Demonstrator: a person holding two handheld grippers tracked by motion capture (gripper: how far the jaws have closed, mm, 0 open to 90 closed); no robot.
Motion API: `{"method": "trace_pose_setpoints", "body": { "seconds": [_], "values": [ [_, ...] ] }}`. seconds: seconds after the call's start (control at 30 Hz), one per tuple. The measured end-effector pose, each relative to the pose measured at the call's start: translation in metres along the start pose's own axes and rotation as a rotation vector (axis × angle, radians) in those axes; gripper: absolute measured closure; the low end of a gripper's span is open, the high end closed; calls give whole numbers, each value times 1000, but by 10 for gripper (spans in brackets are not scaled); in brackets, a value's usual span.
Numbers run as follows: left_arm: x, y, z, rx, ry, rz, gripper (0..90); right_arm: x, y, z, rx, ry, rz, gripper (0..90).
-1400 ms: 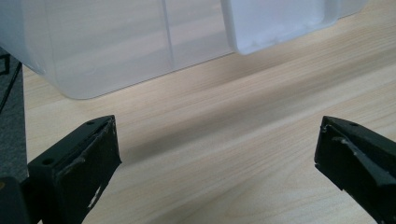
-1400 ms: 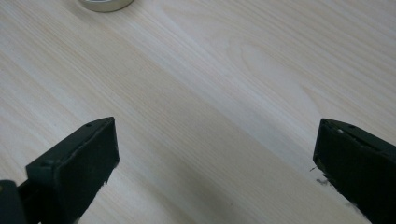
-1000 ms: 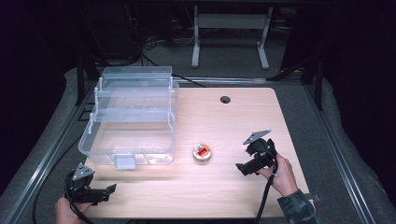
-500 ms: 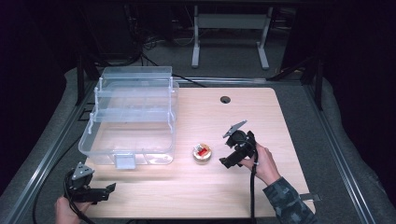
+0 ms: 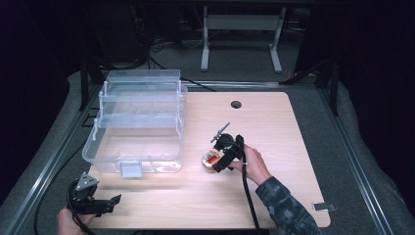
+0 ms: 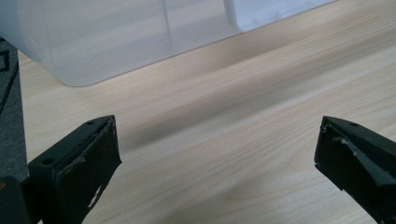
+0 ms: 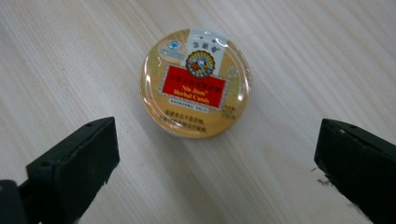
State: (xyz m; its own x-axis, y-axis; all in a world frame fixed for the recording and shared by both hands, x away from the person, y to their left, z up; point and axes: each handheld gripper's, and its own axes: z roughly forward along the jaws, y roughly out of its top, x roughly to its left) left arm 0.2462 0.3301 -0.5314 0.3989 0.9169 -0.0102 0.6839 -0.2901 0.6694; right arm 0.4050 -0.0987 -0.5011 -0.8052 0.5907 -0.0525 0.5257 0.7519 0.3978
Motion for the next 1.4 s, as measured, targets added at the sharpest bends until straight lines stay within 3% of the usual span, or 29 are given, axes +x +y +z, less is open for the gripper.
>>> {"method": "trace_pose_setpoints", "body": {
  "seconds": [0.1,0.4,0.57,0.63,0.8,0.87,1.13,1.4],
  "values": [
    [1,-1,0,1,1,-1,1,2,7,11,-6,23,0,0],
    [1,-2,2,3,-5,-6,2,8,25,33,54,6,-29,1],
    [1,0,2,3,-4,-6,2,11,29,41,69,24,-39,75],
    [1,1,2,1,-5,0,2,12,30,40,96,20,-42,128],
    [1,2,3,9,-8,-11,2,13,31,44,89,-7,-47,185],
    [2,2,3,11,-8,-16,2,13,32,44,111,-14,-45,193],
    [2,3,4,21,-6,-15,3,11,30,45,83,-9,-43,200],
    [4,4,1,19,-5,-11,3,8,25,25,67,-14,-32,203]
  ]
}}
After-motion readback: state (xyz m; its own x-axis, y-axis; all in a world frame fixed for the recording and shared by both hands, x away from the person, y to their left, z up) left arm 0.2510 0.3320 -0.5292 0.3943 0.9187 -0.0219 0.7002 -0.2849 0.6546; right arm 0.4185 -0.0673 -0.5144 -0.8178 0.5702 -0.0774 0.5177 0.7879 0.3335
